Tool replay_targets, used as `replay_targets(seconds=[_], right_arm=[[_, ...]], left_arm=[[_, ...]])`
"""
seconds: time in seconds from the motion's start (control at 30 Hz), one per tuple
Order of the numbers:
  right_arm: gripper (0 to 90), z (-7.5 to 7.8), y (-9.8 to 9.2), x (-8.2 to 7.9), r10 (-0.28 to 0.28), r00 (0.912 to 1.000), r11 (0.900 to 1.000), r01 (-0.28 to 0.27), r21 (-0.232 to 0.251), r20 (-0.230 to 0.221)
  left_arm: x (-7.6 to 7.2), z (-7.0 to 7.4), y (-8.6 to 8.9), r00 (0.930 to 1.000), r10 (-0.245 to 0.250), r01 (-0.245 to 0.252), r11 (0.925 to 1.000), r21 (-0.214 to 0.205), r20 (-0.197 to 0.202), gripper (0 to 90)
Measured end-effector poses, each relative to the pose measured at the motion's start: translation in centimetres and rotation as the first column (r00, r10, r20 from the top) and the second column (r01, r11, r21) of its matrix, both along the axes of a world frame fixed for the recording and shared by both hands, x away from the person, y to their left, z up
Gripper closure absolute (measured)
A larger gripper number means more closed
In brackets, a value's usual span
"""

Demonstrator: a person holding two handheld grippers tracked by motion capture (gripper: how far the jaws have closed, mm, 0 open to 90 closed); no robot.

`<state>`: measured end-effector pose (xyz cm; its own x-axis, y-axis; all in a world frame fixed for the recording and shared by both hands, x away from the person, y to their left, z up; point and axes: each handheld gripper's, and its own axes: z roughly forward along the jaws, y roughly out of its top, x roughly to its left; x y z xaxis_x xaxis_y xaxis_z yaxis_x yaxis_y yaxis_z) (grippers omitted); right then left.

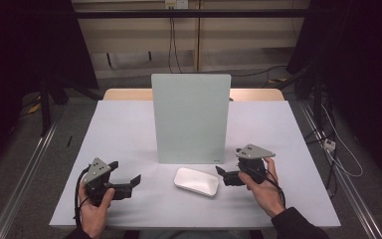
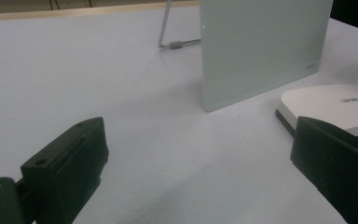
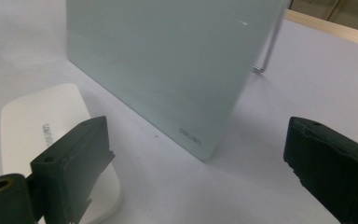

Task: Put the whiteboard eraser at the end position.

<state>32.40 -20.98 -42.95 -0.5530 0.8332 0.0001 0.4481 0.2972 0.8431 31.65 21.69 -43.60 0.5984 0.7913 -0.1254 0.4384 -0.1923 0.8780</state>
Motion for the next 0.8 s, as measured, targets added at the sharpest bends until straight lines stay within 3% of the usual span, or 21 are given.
replay_targets(seconds=[0.2, 0.73, 0.8], right_arm=[[7.0, -0.1, -2.1, -0.7, -0.062, 0.9980, 0.9975, 0.061, 0.036, 0.016], [6.4, -1.2, -6.0, -2.1, -0.176, 0.9841, 0.9843, 0.176, 0.016, 0.021], [6.6, -1.3, -6.5, -2.2, -0.195, 0.9807, 0.9801, 0.194, 0.039, 0.011]], left_arm=[[0.0, 0.0, 0.1, 1.0000, 0.010, -0.010, 0.9999, -0.003, -0.001, 3.7], [-0.1, 0.1, 0.4, 0.9986, 0.053, -0.053, 0.9985, -0.007, 0.005, 3.8], [-0.2, 0.1, 0.6, 0.9983, 0.058, -0.058, 0.9983, -0.009, 0.007, 3.8]])
